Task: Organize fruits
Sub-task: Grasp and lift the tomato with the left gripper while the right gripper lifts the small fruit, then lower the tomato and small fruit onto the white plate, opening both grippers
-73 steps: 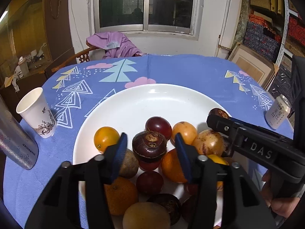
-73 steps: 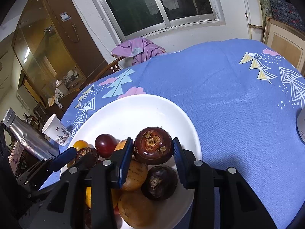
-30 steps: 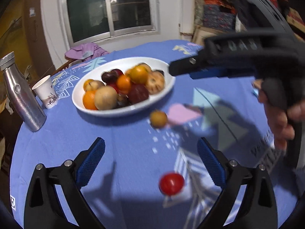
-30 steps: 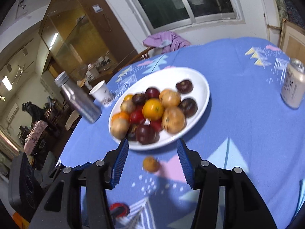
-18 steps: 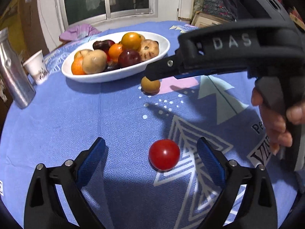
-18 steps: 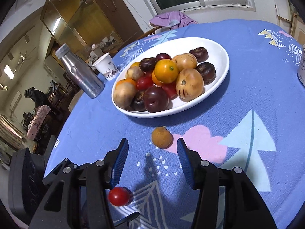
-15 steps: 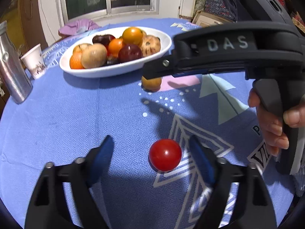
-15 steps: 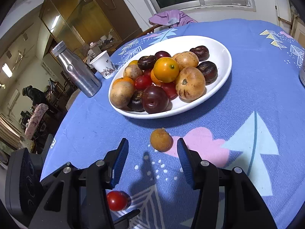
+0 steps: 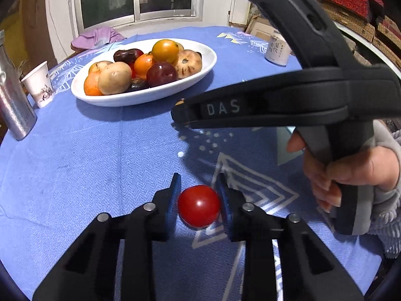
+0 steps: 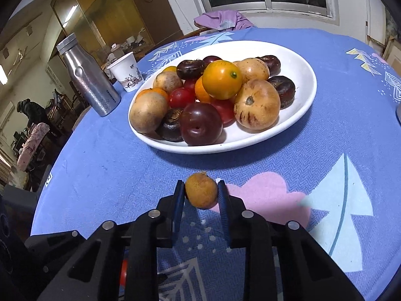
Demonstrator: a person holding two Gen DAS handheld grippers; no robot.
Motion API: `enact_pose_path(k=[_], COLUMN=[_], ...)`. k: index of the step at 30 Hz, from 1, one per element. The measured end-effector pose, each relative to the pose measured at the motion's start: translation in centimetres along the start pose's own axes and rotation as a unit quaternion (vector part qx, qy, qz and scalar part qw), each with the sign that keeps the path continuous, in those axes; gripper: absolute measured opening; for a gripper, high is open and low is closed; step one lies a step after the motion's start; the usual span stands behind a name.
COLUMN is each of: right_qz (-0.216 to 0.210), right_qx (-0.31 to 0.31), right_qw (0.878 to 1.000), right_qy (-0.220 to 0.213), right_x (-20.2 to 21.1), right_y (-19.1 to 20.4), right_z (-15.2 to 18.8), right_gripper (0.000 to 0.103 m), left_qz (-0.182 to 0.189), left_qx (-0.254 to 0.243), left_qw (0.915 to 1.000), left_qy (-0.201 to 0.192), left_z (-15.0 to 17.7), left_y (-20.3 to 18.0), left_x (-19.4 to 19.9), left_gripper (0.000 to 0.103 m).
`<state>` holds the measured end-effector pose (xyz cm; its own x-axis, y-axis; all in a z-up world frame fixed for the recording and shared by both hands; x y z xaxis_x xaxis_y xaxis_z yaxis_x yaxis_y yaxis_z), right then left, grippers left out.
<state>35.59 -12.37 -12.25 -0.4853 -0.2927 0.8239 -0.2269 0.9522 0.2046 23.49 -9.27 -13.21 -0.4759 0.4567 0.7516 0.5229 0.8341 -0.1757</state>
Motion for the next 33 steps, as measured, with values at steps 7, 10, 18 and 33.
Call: enact_pose_path(k=[7, 10, 18, 33], right_qz=[-0.022, -0.031, -0.018, 0.013], right_qx=[-0.017, -0.033, -0.062, -0.100], right_qw=[0.999, 0.998, 0.989, 0.991], right_qy=[-0.029, -0.054, -0.133, -0.091], right_x=[2.6, 4.5, 9.4, -1.2], right_y=[-0.4, -1.1, -3.2, -5.8], right_z=[-0.5, -1.2, -8.2, -13.6], right_gripper=[0.027, 0.027, 0.027, 0.027], left_qz=[-0.006, -0.025, -0.074, -0.127], left_qx=[-0.003, -0.013, 0.023, 0.082], left_qw=[0.9997, 0.9985, 0.9909, 0.9831], left_qy=[-0.024, -0.047, -0.110, -0.103], left_z=[-0.2, -1.0, -10.8, -19.3], left_y=[-0.6, -0.6, 4.7, 14.3], left_x=[1.4, 2.8, 5.5, -2.1], left_gripper=[0.028, 0.028, 0.028, 0.028])
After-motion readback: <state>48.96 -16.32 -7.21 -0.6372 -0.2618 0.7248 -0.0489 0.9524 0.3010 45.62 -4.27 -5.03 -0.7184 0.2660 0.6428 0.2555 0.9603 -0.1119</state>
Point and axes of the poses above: each gripper's, at about its wrist camera, not at the fingertips, and x roughly against the way its jaws point, y to its left, z to its underside, the point moved 10 cm from there along -x, roughly the way its jaws point, and after that the axes turned 10 degrees about z, right-handed, at the moved point
